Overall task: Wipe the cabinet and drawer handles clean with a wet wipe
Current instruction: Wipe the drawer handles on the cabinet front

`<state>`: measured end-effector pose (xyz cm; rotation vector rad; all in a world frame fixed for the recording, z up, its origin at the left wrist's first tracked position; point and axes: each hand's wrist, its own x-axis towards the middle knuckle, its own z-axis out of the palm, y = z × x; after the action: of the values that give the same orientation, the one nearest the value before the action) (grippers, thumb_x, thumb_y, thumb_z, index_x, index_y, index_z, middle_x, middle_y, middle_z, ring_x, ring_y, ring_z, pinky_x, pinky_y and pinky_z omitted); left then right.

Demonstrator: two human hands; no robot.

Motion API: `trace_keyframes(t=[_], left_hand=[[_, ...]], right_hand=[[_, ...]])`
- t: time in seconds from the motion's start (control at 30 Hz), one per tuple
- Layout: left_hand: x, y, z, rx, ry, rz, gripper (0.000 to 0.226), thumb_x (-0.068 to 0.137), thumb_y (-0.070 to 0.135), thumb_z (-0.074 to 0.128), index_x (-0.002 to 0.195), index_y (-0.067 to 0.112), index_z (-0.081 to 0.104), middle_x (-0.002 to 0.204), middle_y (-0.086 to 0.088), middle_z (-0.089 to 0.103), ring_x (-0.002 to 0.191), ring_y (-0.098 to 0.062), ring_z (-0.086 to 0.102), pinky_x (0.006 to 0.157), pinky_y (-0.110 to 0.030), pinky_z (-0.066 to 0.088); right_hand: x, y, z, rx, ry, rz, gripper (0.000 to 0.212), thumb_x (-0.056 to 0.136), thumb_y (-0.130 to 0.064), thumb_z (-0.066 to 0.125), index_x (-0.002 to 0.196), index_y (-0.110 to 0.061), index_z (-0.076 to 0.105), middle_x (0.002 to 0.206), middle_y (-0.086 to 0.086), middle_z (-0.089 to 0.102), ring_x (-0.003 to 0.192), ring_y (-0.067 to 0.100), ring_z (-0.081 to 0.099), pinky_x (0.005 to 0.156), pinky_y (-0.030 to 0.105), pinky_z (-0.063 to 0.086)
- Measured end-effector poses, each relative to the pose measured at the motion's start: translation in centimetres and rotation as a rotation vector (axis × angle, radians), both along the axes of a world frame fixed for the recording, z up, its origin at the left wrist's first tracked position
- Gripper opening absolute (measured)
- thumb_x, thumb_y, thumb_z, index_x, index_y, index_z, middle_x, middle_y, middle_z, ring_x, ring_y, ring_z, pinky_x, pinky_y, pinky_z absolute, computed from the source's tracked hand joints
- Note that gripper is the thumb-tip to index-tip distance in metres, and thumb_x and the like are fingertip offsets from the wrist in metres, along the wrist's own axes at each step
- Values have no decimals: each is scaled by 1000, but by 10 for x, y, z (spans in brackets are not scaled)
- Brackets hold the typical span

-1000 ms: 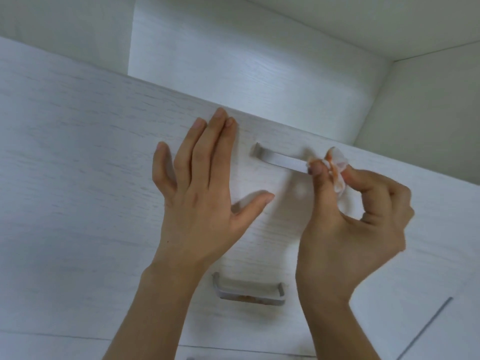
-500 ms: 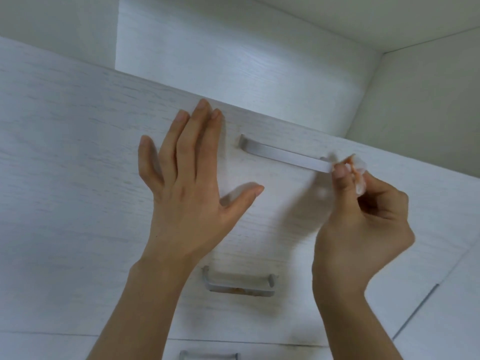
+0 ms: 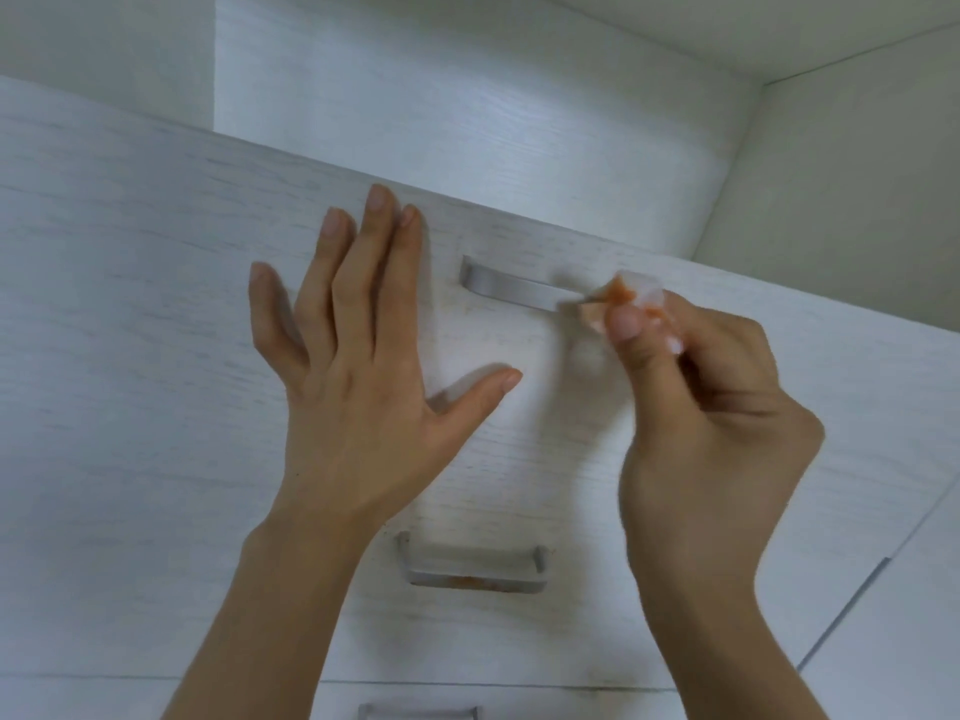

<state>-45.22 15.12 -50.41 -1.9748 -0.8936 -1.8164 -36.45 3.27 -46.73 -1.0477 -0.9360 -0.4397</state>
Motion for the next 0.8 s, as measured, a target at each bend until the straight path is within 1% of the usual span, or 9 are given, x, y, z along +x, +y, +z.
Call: trace_keyframes(t=[0.07, 0.17, 0.23, 0.33, 0.4, 0.47, 0.53, 0.67, 0.8], left_hand=[[-1, 1, -1, 9, 9, -4, 96, 82, 73, 44, 148, 9, 18, 152, -7, 15, 142, -25, 9, 111, -54, 0], [-2, 4, -2, 14, 17, -12, 92, 84, 72, 41, 147, 9, 19, 153, -7, 15, 143, -24, 9, 112, -51, -3], [0, 2, -1, 14, -13, -5, 82, 90, 68, 30, 147, 8, 23, 153, -9, 21, 143, -24, 13, 112, -53, 1], [2, -1, 2, 16, -81, -41, 72, 99, 56, 12, 144, 4, 31, 151, -14, 30, 141, -25, 19, 111, -57, 7], [-5, 3, -4, 61, -43, -51, 71, 99, 56, 20, 144, 3, 30, 151, -14, 29, 142, -25, 19, 112, -54, 7], [-17, 11, -17, 104, 39, -27, 77, 93, 61, 37, 144, 3, 28, 151, -13, 28, 142, -26, 19, 114, -50, 9], [-29, 14, -36, 116, 97, -17, 81, 91, 61, 45, 144, 3, 28, 150, -14, 28, 141, -27, 19, 114, -49, 11], [-40, 10, -90, 138, 171, 0, 73, 94, 57, 41, 140, 1, 33, 148, -14, 27, 143, -23, 17, 112, -49, 15], [-37, 4, -135, 117, 258, -19, 70, 95, 56, 32, 142, 5, 27, 158, -4, 7, 145, -18, 7, 115, -46, 9]], right_hand=[[-7, 6, -3, -15, -167, -141, 13, 81, -19, 72, 93, -24, 73, 84, -13, 59, 84, 0, 59, 77, 10, 43], [-16, 19, -5, 17, -324, -307, 15, 79, -13, 75, 92, -20, 72, 83, -14, 54, 82, 5, 55, 79, 24, 41], [-24, 28, -4, 47, -425, -347, 12, 78, -12, 76, 88, -18, 73, 82, -13, 53, 80, 5, 53, 77, 32, 39], [-38, 38, -4, 75, -514, -296, 5, 79, -16, 72, 84, -15, 74, 79, -4, 63, 79, 6, 54, 72, 40, 44], [-41, 33, -13, 81, -417, -241, 9, 78, -16, 74, 87, -16, 74, 82, -1, 66, 79, 8, 58, 71, 37, 48], [-36, 20, -30, 88, -227, -190, 15, 77, -17, 75, 91, -21, 71, 84, -2, 65, 79, 3, 59, 73, 24, 48], [-27, 3, -52, 50, -53, -182, 16, 78, -23, 75, 92, -27, 67, 85, -6, 65, 77, 1, 57, 72, 10, 43], [-11, -20, -95, -77, 233, -124, 12, 75, -38, 70, 86, -39, 68, 84, -8, 67, 74, 9, 59, 67, 8, 43], [-2, -28, -131, -186, 378, -53, 13, 73, -40, 68, 86, -40, 66, 88, -8, 68, 77, 5, 61, 67, 7, 44]])
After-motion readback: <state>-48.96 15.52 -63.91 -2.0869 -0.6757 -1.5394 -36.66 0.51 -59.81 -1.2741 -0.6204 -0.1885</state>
